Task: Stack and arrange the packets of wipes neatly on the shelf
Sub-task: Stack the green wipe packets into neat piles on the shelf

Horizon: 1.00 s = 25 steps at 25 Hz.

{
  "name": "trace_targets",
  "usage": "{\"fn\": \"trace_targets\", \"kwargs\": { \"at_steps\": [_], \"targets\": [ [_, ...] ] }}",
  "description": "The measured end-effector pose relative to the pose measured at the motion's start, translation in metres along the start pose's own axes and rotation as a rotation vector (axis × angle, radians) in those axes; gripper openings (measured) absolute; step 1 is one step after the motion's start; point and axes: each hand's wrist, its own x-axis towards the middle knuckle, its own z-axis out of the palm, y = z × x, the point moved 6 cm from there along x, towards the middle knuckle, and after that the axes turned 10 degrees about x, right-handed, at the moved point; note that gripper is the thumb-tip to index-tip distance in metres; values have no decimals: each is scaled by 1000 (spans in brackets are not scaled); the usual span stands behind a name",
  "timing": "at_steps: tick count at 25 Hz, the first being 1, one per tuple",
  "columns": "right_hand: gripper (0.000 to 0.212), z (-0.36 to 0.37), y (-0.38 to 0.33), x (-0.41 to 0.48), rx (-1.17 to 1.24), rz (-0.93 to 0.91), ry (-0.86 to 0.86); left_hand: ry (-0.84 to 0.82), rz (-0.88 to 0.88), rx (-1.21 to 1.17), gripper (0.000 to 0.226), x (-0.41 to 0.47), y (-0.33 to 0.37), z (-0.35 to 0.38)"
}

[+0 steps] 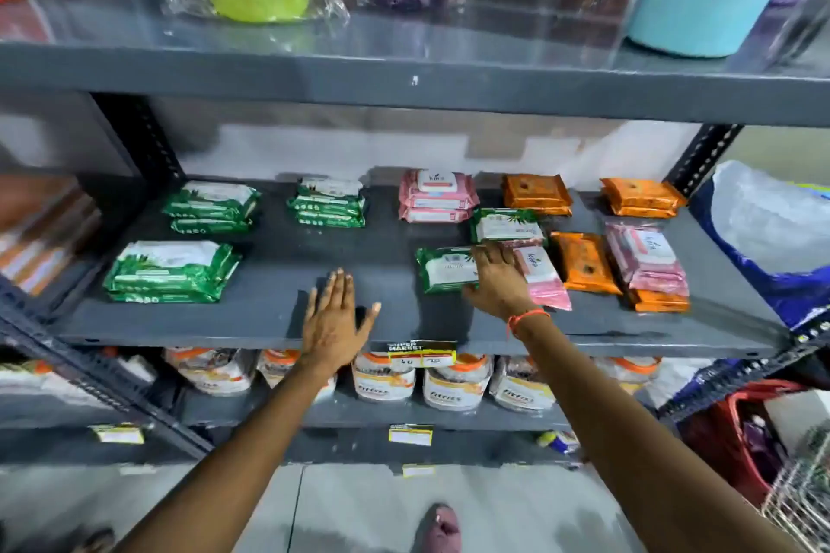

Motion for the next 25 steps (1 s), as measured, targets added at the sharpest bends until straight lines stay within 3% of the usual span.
{"fn": "trace_targets", "kwargs": {
  "at_steps": [4, 14, 16, 18, 19, 21, 23, 25],
  "targets": [
    [79, 13, 0, 29, -80, -62, -261, 33, -30, 76, 97, -7, -23, 6],
    [73, 64, -93, 39, -20, -567, -319, 62, -165, 119, 92, -30, -82, 0],
    [65, 61, -103, 44, 51, -518, -242, 57, -175, 121, 92, -32, -95, -1],
    [41, 54, -104, 47, 155, -297, -43, 46, -177, 133, 93, -32, -104, -1],
    [41, 56, -105, 46, 181, -161, -30, 49, -173, 137, 92, -32, -105, -1],
    [68, 74, -120, 45, 183, 19, -173, 54, -152, 133, 90, -32, -107, -1],
    [81, 86, -147, 45, 142, -50, -244, 54, -128, 141, 87, -32, -112, -1],
    [84, 97, -176, 47, 66, -318, -312, 65, -113, 147, 85, -33, -119, -1]
  ]
}}
